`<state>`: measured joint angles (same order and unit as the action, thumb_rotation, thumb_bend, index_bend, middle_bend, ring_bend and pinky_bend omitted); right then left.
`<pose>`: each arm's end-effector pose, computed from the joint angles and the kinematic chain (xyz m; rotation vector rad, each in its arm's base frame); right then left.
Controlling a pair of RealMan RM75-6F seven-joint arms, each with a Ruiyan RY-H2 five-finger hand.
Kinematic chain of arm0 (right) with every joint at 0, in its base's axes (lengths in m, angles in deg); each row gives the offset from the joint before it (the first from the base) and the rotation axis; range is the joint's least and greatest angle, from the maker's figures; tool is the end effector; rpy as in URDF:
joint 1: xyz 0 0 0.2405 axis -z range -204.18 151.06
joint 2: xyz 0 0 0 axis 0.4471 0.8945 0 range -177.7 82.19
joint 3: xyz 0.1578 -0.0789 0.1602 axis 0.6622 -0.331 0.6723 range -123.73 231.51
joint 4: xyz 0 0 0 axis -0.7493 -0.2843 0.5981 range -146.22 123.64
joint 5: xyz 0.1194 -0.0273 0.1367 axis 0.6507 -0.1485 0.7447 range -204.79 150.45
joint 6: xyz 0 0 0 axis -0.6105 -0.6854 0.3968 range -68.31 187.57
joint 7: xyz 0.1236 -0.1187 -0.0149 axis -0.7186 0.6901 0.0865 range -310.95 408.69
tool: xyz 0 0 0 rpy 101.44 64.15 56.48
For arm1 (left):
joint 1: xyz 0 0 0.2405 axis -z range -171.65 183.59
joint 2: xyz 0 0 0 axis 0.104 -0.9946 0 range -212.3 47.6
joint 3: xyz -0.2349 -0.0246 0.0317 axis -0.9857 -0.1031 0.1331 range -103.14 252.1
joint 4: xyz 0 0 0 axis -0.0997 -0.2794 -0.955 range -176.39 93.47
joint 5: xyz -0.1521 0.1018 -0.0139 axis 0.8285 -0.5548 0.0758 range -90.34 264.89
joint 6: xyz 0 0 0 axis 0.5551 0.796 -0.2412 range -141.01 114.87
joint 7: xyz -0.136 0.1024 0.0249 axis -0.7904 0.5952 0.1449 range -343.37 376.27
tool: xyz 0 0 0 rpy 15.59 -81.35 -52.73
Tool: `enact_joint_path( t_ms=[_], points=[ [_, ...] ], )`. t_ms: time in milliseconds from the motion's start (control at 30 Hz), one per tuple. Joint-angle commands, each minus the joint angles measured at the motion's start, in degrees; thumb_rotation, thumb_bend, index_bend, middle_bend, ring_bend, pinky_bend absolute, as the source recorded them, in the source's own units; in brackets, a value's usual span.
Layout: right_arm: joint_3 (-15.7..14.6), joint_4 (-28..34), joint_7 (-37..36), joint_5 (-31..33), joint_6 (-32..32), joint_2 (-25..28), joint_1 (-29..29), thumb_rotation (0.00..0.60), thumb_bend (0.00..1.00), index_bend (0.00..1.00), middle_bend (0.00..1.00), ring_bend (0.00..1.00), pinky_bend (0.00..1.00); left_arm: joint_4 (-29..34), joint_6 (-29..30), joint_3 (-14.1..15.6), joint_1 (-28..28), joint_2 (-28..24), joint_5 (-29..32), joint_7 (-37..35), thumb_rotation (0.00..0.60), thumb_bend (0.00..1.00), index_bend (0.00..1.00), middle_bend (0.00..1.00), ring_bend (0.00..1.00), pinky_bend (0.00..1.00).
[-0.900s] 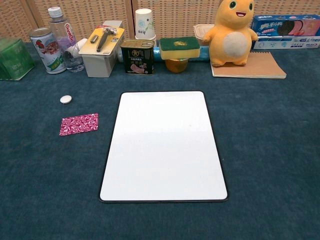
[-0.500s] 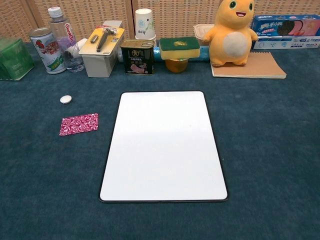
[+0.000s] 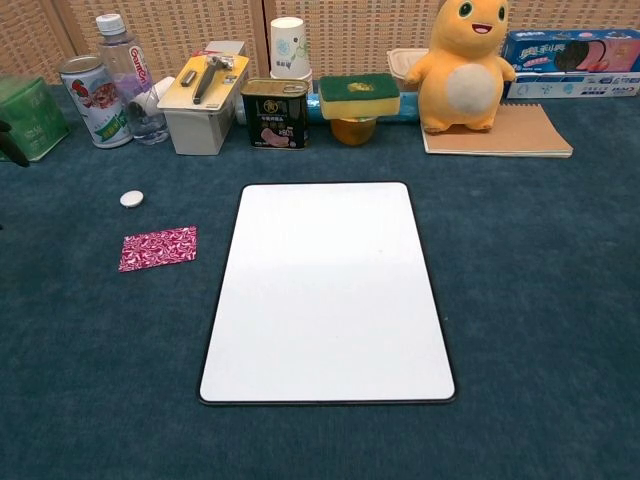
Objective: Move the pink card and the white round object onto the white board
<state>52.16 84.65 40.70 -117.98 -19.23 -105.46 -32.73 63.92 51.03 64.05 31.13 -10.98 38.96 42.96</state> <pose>-0.2791 -0.1934 0.1684 1.5281 -1.0755 0.8946 -0.2337 0.2907 0.0883 -1.4652 -1.2204 -0.6686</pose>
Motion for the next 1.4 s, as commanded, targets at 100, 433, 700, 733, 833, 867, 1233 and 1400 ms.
enact_joint_path(
  t_ms=[100, 433, 700, 733, 833, 867, 1233, 1400],
  points=[
    [-0.64, 0.17, -1.86, -2.05, -1.33, 0.99, 0.33, 0.6, 0.0, 0.01, 0.0, 0.0, 0.0, 2.03, 2.49, -1.92, 6.8, 5.89, 11.13, 10.4, 0.6, 0.18, 0.3, 0.0, 0.0, 0.07],
    [-1.04, -0.09, -4.35, -3.18, -2.08, 1.87, 0.43, 0.6, 0.0, 0.01, 0.0, 0.0, 0.0, 1.56, 5.6, -3.3, 12.2, 11.56, 20.68, 15.16, 0.6, 0.18, 0.3, 0.0, 0.0, 0.07],
    [-0.95, -0.07, -4.85, -2.9, -1.8, 2.06, 0.23, 0.6, 0.0, 0.01, 0.0, 0.0, 0.0, 0.13, 7.39, -2.99, 15.5, 14.79, 24.98, 18.49, 0.6, 0.18, 0.3, 0.0, 0.0, 0.07],
    [-0.95, -0.09, -4.96, -2.9, -1.83, 2.09, 0.23, 0.6, 0.0, 0.01, 0.0, 0.0, 0.0, -0.08, 7.58, -2.86, 15.85, 15.05, 25.26, 18.95, 0.6, 0.18, 0.3, 0.0, 0.0, 0.07],
    [-0.93, -0.15, -5.28, -2.85, -1.86, 2.18, 0.23, 0.6, 0.0, 0.01, 0.0, 0.0, 0.0, -0.67, 8.39, -2.68, 16.47, 15.82, 25.7, 19.59, 0.6, 0.18, 0.3, 0.0, 0.0, 0.07],
    [-0.91, -0.18, -5.47, -2.81, -1.89, 2.22, 0.22, 0.6, 0.0, 0.01, 0.0, 0.0, 0.0, -0.86, 8.63, -2.64, 16.66, 16.17, 25.9, 19.64, 0.6, 0.18, 0.3, 0.0, 0.0, 0.07],
    [-0.95, -0.26, -6.41, -2.77, -1.78, 2.49, 0.13, 0.6, 0.0, 0.01, 0.0, 0.0, 0.0, -3.89, 7.31, -2.24, 17.89, 18.54, 26.49, 18.85, 0.6, 0.18, 0.3, 0.0, 0.0, 0.07],
    [-0.93, -0.29, -6.86, -2.8, -1.87, 2.66, 0.11, 0.6, 0.0, 0.01, 0.0, 0.0, 0.0, -4.63, 6.81, -1.93, 18.3, 19.29, 26.17, 18.43, 0.6, 0.18, 0.3, 0.0, 0.0, 0.07]
  ],
)
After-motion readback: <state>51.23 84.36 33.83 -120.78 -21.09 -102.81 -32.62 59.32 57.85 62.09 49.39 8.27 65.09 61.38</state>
